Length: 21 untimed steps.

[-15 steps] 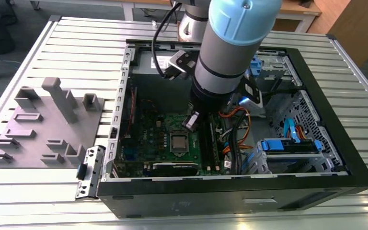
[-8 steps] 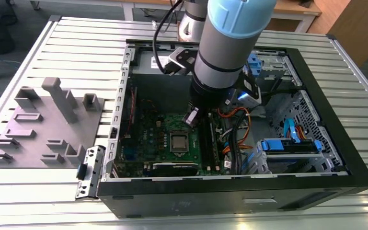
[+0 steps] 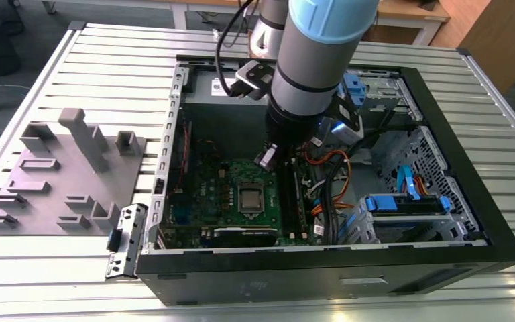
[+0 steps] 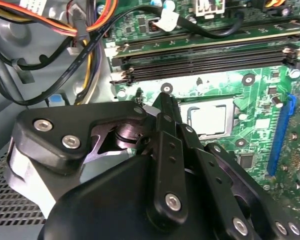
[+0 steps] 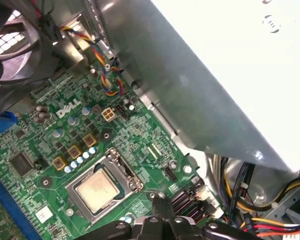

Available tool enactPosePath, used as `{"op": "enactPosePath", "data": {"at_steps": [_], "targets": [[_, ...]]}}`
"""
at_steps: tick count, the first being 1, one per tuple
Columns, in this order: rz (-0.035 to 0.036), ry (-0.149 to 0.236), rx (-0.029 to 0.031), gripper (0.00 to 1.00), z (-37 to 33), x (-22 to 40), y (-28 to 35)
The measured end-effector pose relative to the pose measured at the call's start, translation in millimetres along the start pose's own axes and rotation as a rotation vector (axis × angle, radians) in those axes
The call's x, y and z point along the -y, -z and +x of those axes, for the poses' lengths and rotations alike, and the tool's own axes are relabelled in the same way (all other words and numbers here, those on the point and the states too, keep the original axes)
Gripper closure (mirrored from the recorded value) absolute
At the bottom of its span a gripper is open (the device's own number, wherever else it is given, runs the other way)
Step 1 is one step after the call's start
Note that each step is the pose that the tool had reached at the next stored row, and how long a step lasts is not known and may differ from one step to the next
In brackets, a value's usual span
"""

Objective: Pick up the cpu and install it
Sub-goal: 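Close the cpu cover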

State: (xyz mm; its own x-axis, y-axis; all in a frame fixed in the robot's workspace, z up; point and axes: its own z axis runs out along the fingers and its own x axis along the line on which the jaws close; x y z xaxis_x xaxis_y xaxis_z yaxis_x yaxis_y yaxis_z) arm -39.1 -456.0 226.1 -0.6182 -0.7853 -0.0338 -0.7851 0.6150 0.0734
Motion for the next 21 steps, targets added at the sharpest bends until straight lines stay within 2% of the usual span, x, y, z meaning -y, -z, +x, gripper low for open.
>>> {"op": "enactPosePath", "data": {"at_steps": [4, 11, 16, 21], "targets": [[0.0008, 0.000, -0.0011, 0.89, -3.7, -2.8, -0.3], [0.0009, 0.000, -0.0011, 0.89, -3.5, -2.8, -0.3], [0.0014, 0.000, -0.0018, 0.89, -1.3, -1.0, -0.1], [0.0017, 0.004, -0.0018, 0.89, 5.5, 1.6, 0.3]]}}
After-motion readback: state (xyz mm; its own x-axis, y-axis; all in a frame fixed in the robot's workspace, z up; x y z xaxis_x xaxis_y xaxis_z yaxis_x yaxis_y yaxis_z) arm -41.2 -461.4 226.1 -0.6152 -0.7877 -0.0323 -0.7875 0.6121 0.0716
